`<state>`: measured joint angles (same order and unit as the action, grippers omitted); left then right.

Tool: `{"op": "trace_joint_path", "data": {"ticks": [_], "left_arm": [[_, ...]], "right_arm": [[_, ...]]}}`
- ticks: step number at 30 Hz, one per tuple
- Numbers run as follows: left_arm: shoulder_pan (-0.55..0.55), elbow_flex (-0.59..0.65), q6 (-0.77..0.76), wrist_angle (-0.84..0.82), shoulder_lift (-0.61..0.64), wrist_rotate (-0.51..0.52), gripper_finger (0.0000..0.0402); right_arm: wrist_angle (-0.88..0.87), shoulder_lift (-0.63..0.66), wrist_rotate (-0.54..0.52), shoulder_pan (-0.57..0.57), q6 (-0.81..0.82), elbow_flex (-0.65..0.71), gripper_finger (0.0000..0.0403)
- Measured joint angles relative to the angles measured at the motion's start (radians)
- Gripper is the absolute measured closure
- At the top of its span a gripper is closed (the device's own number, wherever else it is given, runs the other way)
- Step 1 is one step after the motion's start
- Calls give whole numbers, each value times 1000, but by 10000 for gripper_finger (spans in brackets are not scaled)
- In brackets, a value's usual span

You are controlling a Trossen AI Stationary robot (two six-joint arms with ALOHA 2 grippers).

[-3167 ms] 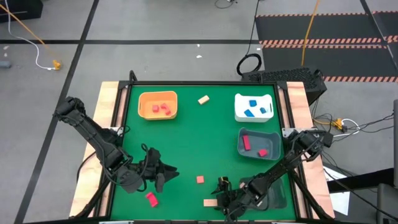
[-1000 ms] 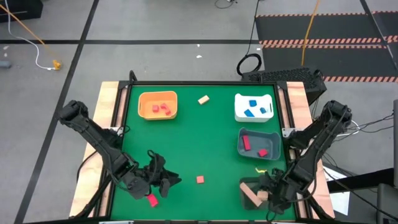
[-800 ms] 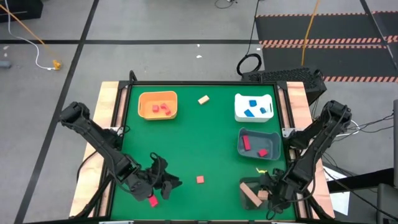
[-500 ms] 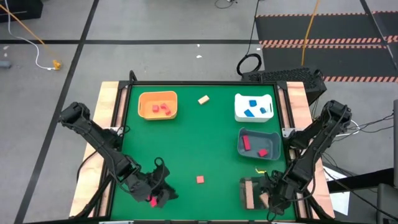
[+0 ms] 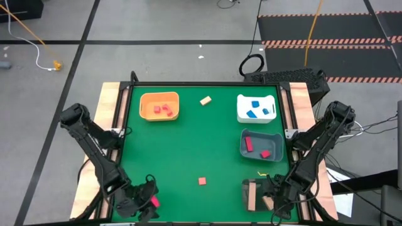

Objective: Sort & place blocks by color
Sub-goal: Put the red block into the blue bin

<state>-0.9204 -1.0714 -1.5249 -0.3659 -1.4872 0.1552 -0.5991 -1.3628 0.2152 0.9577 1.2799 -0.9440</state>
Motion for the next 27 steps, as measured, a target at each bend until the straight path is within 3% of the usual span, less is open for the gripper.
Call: {"op": "trace_joint_path", "data": {"ticks": [5, 16, 23, 27], "left_arm": [[-32, 0, 180, -7, 0, 3, 202], [-10, 0, 835, -146, 0, -2, 238], [1, 0, 1116, -261, -46, -84, 253], [17, 0, 1191, -261, -122, -124, 246]], "right_arm": [[0, 0, -1, -2, -36, 0, 146], [102, 0, -26, -2, 81, 0, 147], [187, 0, -106, -7, 146, 0, 147], [190, 0, -142, -9, 175, 0, 147]]}}
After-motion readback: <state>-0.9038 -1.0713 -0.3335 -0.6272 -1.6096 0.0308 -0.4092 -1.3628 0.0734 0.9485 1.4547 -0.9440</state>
